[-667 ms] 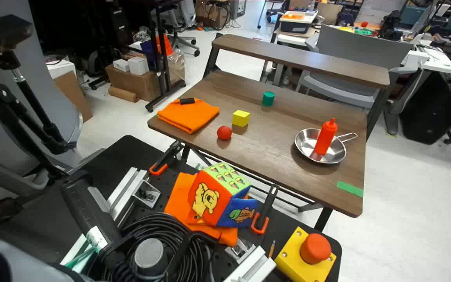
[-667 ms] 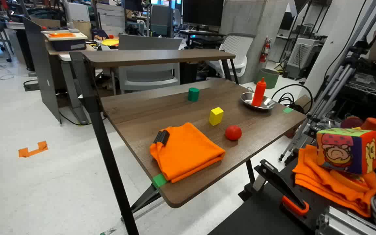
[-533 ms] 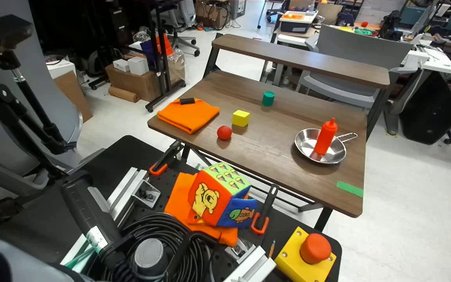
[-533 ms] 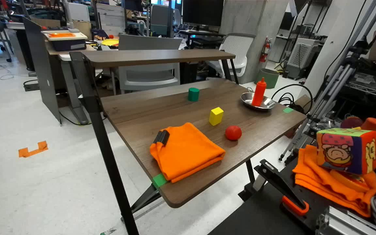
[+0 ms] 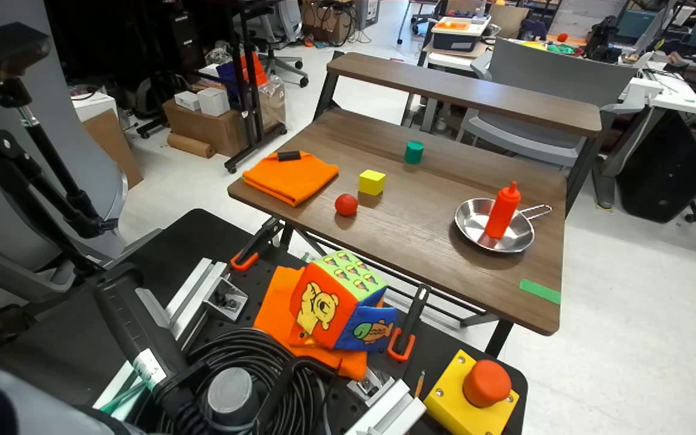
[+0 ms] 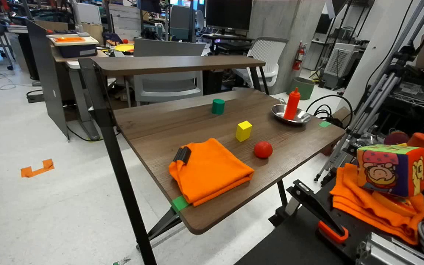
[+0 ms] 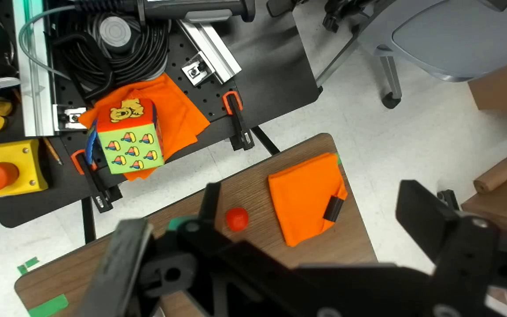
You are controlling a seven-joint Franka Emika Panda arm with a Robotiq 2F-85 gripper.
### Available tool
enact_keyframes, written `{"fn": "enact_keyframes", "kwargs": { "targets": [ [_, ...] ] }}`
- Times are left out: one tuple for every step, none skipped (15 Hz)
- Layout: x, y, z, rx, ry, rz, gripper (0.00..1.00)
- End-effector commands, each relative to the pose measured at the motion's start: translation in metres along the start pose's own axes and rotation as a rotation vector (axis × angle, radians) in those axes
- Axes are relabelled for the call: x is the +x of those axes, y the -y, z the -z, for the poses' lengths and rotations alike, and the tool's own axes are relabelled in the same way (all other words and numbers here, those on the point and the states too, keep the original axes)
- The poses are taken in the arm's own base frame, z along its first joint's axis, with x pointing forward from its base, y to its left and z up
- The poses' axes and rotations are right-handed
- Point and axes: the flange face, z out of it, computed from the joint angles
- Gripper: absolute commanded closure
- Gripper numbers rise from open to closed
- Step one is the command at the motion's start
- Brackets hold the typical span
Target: Move the yellow block forward
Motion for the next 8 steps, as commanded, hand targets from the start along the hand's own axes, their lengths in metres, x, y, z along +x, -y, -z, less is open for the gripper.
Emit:
{"fn": "enact_keyframes", "kwargs": {
  "targets": [
    [0.0, 0.0, 0.001, 0.0, 0.001, 0.0, 0.0],
    [0.0, 0.0, 0.001, 0.0, 0.001, 0.0, 0.0],
    [0.006, 0.004, -0.003, -0.01, 0.012, -0.01, 0.0],
    [0.017, 0.008, -0.009, -0.028, 0.015, -0.018, 0.0],
    [0.026, 0.011, -0.015, -0.042, 0.029, -0.017, 0.0],
    [0.036, 0.013, -0.022, -0.059, 0.039, -0.022, 0.0],
    [0.045, 0.017, -0.029, -0.075, 0.048, -0.028, 0.0],
    [0.062, 0.022, -0.041, -0.105, 0.054, -0.035, 0.0]
  ]
}}
